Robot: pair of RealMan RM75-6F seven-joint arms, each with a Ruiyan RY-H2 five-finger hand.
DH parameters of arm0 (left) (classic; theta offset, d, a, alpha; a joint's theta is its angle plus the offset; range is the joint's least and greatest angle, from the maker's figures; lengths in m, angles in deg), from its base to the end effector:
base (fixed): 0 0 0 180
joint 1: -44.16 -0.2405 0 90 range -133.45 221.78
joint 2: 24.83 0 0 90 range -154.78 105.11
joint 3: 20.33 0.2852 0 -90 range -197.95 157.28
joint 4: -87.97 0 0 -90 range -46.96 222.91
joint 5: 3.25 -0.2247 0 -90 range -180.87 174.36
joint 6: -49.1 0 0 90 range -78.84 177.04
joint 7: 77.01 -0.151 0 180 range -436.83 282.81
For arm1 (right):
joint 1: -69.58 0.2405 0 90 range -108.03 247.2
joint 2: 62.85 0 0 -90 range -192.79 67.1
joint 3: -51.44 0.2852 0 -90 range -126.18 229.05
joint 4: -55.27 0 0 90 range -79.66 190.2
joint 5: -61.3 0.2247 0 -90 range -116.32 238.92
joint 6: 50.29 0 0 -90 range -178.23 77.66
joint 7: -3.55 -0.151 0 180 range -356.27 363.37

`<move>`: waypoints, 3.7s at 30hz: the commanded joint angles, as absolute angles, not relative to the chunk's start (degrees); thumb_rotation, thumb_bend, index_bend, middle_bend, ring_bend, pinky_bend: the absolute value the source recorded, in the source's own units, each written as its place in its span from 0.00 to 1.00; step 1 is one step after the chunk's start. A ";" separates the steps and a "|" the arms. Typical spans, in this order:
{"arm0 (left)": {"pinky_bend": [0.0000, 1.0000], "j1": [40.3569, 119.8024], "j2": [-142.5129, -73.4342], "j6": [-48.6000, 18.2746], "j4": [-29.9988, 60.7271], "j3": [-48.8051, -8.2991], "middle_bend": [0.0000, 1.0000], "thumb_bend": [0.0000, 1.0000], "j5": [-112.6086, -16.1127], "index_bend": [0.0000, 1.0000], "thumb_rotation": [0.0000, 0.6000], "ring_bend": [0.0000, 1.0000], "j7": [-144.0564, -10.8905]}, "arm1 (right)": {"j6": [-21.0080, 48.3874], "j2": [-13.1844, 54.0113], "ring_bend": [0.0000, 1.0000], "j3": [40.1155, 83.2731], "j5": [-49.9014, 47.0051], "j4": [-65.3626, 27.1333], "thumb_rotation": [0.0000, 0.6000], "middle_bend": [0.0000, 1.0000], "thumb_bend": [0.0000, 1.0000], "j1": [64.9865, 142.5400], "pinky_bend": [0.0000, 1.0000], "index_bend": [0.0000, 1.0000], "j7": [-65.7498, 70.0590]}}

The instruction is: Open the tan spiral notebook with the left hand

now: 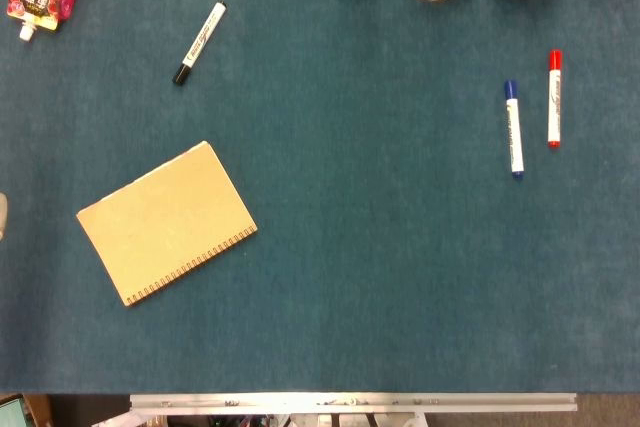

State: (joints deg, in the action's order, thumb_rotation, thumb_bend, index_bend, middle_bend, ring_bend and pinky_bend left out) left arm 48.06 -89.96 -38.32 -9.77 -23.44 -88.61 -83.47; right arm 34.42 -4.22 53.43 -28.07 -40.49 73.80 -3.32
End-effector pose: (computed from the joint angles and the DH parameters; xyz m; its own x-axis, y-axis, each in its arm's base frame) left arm -0.3232 0.1851 0.1505 0.3957 -0.0275 0.9180 0.9184 0.0116 -0.3956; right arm -0.3328 -0.1835 0.1791 0.3232 -0.0327 0.9458 -0.9454 -0.0554 0.3211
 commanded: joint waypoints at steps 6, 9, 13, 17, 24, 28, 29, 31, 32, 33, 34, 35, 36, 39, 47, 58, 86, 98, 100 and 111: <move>0.08 48.15 -89.86 -38.21 -9.74 -23.33 0.14 0.39 -88.87 0.00 1.00 0.15 -83.48 | 34.42 -4.29 0.15 53.46 -27.97 -40.49 1.00 0.27 0.23 73.80 0.27 0.24 -3.33; 0.08 48.32 -89.50 -38.15 -9.70 -23.27 0.14 0.39 -89.40 0.00 1.00 0.15 -83.10 | 34.62 -4.33 0.15 53.50 -28.07 -40.49 1.00 0.27 0.23 73.75 0.27 0.24 -3.34; 0.08 49.00 -88.84 -37.19 -9.34 -22.82 0.14 0.39 -90.71 0.00 1.00 0.15 -82.02 | 34.98 -4.39 0.15 53.56 -28.03 -40.42 1.00 0.27 0.23 73.58 0.27 0.24 -3.50; 0.08 50.47 -87.49 -34.75 -8.91 -21.60 0.13 0.39 -93.21 0.00 1.00 0.15 -81.47 | 35.21 -4.60 0.15 53.68 -27.94 -40.45 1.00 0.27 0.23 73.50 0.27 0.24 -3.52; 0.06 55.17 -84.35 -27.88 -8.67 -18.94 0.12 0.39 -99.12 0.00 0.91 0.14 -78.38 | 35.54 -5.06 0.15 54.31 -27.99 -41.01 1.00 0.27 0.23 73.82 0.27 0.24 -3.10; 0.02 59.22 -83.09 -23.17 -8.10 -17.25 0.12 0.37 -103.73 0.12 0.46 0.14 -74.75 | 35.07 -5.19 0.15 54.37 -27.85 -41.50 1.00 0.27 0.23 74.09 0.27 0.24 -2.57; 0.02 60.23 -83.00 -22.22 -7.97 -16.92 0.12 0.36 -104.94 0.15 0.40 0.14 -74.06 | 35.02 -5.20 0.15 54.39 -27.82 -41.60 1.00 0.27 0.23 74.12 0.27 0.24 -2.45; 0.02 62.37 -82.81 -20.30 -7.65 -16.24 0.14 0.33 -107.24 0.19 0.27 0.14 -72.47 | 34.96 -5.20 0.15 54.42 -27.71 -41.79 1.00 0.27 0.23 74.14 0.27 0.24 -2.22; 0.02 63.31 -82.78 -19.45 -7.60 -15.96 0.14 0.32 -108.19 0.20 0.20 0.14 -71.90 | 34.94 -5.21 0.15 54.42 -27.68 -41.86 1.00 0.27 0.23 74.15 0.27 0.24 -2.11; 0.02 64.55 -82.90 -18.41 -7.53 -15.66 0.15 0.31 -109.35 0.21 0.14 0.14 -71.14 | 34.91 -5.22 0.15 54.40 -27.63 -41.95 1.00 0.27 0.23 74.14 0.27 0.24 -1.98; 0.02 65.47 -83.07 -17.55 -7.45 -15.44 0.15 0.29 -110.11 0.22 0.08 0.13 -70.67 | 34.86 -5.23 0.15 54.39 -27.59 -42.02 1.00 0.27 0.23 74.14 0.27 0.24 -1.88; 0.01 66.51 -83.23 -16.40 -7.46 -15.21 0.15 0.28 -110.79 0.22 0.04 0.13 -70.31 | 34.84 -5.25 0.15 54.38 -27.57 -42.09 1.00 0.27 0.23 74.14 0.27 0.24 -1.78; 0.01 67.80 -83.46 -14.91 -7.54 -14.94 0.16 0.26 -111.47 0.23 0.02 0.12 -70.01 | 34.84 -5.27 0.15 54.38 -27.53 -42.17 1.00 0.27 0.23 74.13 0.27 0.24 -1.68; 0.00 70.18 -84.57 -12.35 -7.48 -14.40 0.15 0.24 -112.80 0.24 0.00 0.10 -69.55 | 34.91 -5.30 0.15 54.40 -27.41 -42.35 1.00 0.27 0.23 74.06 0.27 0.24 -1.52; 0.00 74.78 -89.04 -4.15 -6.55 -13.23 0.08 0.21 -112.40 0.29 0.00 0.01 -73.75 | 34.77 -5.33 0.15 54.33 -26.77 -42.50 1.00 0.27 0.23 73.82 0.27 0.24 -1.02; 0.00 74.96 -94.23 -0.91 -6.99 -13.13 0.00 0.21 -108.29 0.29 0.00 0.00 -84.41 | 33.98 -4.89 0.15 54.22 -26.61 -42.28 1.00 0.27 0.23 74.10 0.27 0.24 -0.87; 0.00 75.27 -102.49 -0.08 -2.53 -12.91 0.00 0.21 -100.80 0.30 0.00 0.00 -94.09 | 35.10 -5.08 0.15 53.96 -26.47 -40.32 1.00 0.27 0.23 72.95 0.27 0.24 -3.43; 0.00 75.68 -103.06 -1.17 -0.11 -14.22 0.00 0.21 -97.98 0.30 0.00 0.00 -97.10 | 35.29 -5.07 0.15 53.95 -26.44 -39.91 1.00 0.27 0.23 72.70 0.27 0.24 -3.92; 0.00 75.74 -103.13 -1.53 0.46 -14.64 0.00 0.21 -97.46 0.30 0.00 0.00 -97.27 | 35.40 -5.03 0.15 53.96 -26.47 -39.80 1.00 0.27 0.23 72.63 0.27 0.24 -4.03; 0.00 76.45 -104.88 -1.40 5.47 -18.50 0.00 0.21 -90.42 0.26 0.00 0.00 -98.87 | 35.99 -5.01 0.15 53.97 -26.52 -39.27 1.00 0.27 0.23 72.20 0.27 0.24 -4.68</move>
